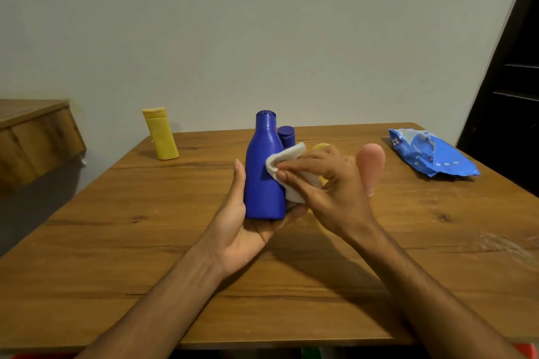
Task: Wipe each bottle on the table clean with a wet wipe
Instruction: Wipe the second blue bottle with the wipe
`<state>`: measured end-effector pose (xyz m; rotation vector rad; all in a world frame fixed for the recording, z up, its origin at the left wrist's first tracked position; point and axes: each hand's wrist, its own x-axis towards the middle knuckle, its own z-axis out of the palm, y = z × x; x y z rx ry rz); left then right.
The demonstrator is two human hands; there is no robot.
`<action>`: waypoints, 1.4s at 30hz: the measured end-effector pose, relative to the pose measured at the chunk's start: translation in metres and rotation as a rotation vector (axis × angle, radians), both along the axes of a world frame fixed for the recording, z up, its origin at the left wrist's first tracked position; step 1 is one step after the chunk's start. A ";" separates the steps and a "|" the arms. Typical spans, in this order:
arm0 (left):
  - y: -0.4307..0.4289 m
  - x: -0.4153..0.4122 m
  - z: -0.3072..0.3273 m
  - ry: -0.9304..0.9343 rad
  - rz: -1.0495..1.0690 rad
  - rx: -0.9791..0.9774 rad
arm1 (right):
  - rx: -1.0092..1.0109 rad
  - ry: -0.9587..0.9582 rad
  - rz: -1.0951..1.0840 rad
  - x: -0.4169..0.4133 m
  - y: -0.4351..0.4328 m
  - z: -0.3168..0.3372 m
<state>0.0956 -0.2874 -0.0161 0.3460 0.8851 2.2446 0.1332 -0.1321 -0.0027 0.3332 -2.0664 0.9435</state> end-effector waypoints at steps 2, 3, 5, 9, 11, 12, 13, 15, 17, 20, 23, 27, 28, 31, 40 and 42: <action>0.000 0.002 -0.002 0.054 -0.036 -0.037 | -0.061 0.061 -0.029 0.000 0.002 0.003; 0.000 0.003 -0.002 0.077 -0.062 -0.045 | -0.086 0.080 -0.039 0.001 0.003 0.004; 0.000 0.005 -0.002 0.112 -0.114 -0.049 | -0.152 0.098 -0.038 0.002 0.005 0.007; 0.000 0.005 -0.002 0.174 -0.218 -0.089 | -0.289 0.124 -0.002 0.005 0.004 0.016; 0.000 0.005 -0.004 0.175 -0.264 -0.075 | -0.359 0.119 0.055 0.006 0.002 0.020; 0.000 0.004 -0.006 0.166 -0.274 -0.065 | -0.367 0.112 0.069 0.007 0.002 0.020; -0.001 0.004 -0.007 0.157 -0.277 -0.057 | -0.350 0.101 0.073 0.006 0.002 0.020; -0.001 0.004 -0.007 0.138 -0.267 -0.042 | -0.294 0.065 0.066 0.004 0.003 0.016; 0.000 0.004 -0.005 0.118 -0.239 -0.022 | -0.227 0.034 0.039 0.002 0.005 0.011; 0.001 0.001 -0.001 0.074 -0.168 0.018 | -0.081 0.011 -0.019 0.000 0.004 0.003; 0.001 -0.003 -0.001 0.034 -0.064 0.026 | 0.073 0.010 -0.034 0.000 -0.001 -0.001; 0.002 -0.002 0.000 -0.011 0.027 -0.002 | 0.248 0.007 -0.051 0.004 -0.007 0.002; 0.003 -0.001 0.000 -0.019 0.045 -0.009 | 0.281 -0.004 -0.042 0.006 -0.009 0.003; 0.004 0.000 0.003 -0.034 0.080 -0.038 | 0.326 -0.051 0.009 0.010 -0.010 0.006; 0.000 -0.004 0.015 -0.108 0.183 -0.006 | 0.008 -0.002 0.013 0.007 -0.009 0.004; -0.003 -0.006 0.016 -0.122 0.229 0.002 | -0.004 0.034 0.007 0.007 -0.011 0.003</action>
